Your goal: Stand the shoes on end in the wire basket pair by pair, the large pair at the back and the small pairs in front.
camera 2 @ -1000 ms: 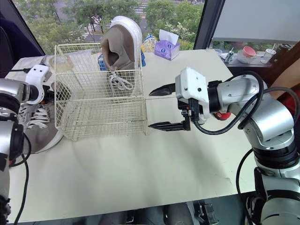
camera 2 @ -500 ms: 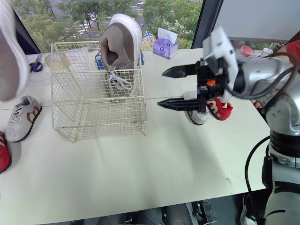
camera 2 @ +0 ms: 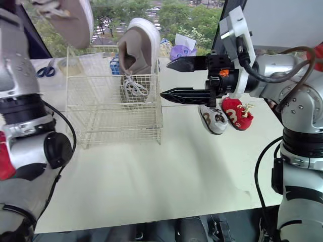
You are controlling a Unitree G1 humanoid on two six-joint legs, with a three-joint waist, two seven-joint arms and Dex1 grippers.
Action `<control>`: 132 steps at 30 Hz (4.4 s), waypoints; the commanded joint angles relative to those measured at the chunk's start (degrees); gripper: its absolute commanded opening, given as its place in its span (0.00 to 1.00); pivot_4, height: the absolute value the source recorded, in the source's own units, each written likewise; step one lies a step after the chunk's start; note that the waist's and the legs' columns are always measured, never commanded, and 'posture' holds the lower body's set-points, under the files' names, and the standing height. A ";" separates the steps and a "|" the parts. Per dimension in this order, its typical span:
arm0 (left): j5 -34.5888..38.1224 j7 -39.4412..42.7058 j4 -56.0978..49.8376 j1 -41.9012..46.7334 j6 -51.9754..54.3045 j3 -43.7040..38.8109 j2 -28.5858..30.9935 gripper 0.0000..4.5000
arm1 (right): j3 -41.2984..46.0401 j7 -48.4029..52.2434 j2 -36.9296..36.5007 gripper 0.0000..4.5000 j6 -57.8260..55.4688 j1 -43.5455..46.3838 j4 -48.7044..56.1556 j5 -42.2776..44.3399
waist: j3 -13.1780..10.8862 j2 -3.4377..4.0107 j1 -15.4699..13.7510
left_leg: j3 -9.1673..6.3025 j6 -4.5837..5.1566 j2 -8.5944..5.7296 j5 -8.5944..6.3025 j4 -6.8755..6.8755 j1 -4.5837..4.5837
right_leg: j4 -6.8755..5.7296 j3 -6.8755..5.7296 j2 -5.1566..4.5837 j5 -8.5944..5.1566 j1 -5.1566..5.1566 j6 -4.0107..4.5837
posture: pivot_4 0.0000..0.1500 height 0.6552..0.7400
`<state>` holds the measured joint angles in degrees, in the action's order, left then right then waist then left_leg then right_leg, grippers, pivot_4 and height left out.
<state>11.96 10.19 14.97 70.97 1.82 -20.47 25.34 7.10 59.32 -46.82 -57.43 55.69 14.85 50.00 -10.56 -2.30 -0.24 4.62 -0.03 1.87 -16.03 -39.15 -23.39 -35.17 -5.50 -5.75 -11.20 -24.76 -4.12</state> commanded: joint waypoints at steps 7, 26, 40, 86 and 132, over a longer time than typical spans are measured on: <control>0.87 -3.61 -10.53 -6.44 1.18 2.36 -3.34 0.15 | 5.94 -6.74 -2.29 1.00 -2.20 -3.31 5.92 4.72 | -0.01 0.03 -0.32 | 0.03 0.08 0.07 -0.06 0.05 -0.07 | 0.06 0.06 0.06 0.00 -0.01 0.00 | 1.00 1.00; -4.67 -7.37 -23.32 -28.40 3.26 7.61 -5.82 0.15 | 3.03 -8.07 -0.71 1.00 1.53 -2.43 3.39 4.89 | 0.00 0.04 -0.47 | -0.06 0.13 0.07 -0.09 -0.01 -0.02 | 0.07 0.11 0.05 0.00 -0.01 0.00 | 1.00 1.00; 19.80 2.71 -48.58 -41.23 42.11 -2.53 6.52 0.99 | 0.97 -8.46 2.80 1.00 5.12 -7.93 1.40 2.22 | 0.00 0.11 -0.42 | -0.13 0.18 0.15 -0.12 -0.01 0.03 | 0.08 0.18 0.05 -0.01 0.01 0.02 | 1.00 1.00; 71.94 4.64 -57.55 -68.28 45.01 6.05 18.12 1.00 | 3.32 -30.22 20.96 0.17 47.58 -32.01 -36.23 -34.42 | 0.15 1.26 -0.28 | -0.08 0.07 0.06 -0.08 0.04 0.29 | 0.22 0.48 0.20 -0.25 0.15 0.37 | 1.00 1.00; 77.04 15.42 -7.60 -11.98 56.91 -12.75 9.33 0.08 | 6.14 -24.29 16.47 0.65 34.48 0.84 -2.05 -15.78 | -0.03 0.76 0.87 | -0.27 -0.63 -0.01 0.42 0.88 0.20 | -0.02 0.56 0.15 -0.46 -0.18 0.03 | 1.00 1.00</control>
<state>83.01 32.76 11.62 60.56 63.10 -26.95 36.18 5.55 42.19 -31.52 -17.13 57.57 12.09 27.42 -10.59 -1.54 0.63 4.34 -0.66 1.86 -15.60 -38.28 -23.16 -35.16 -4.94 -5.62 -11.65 -24.90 -4.09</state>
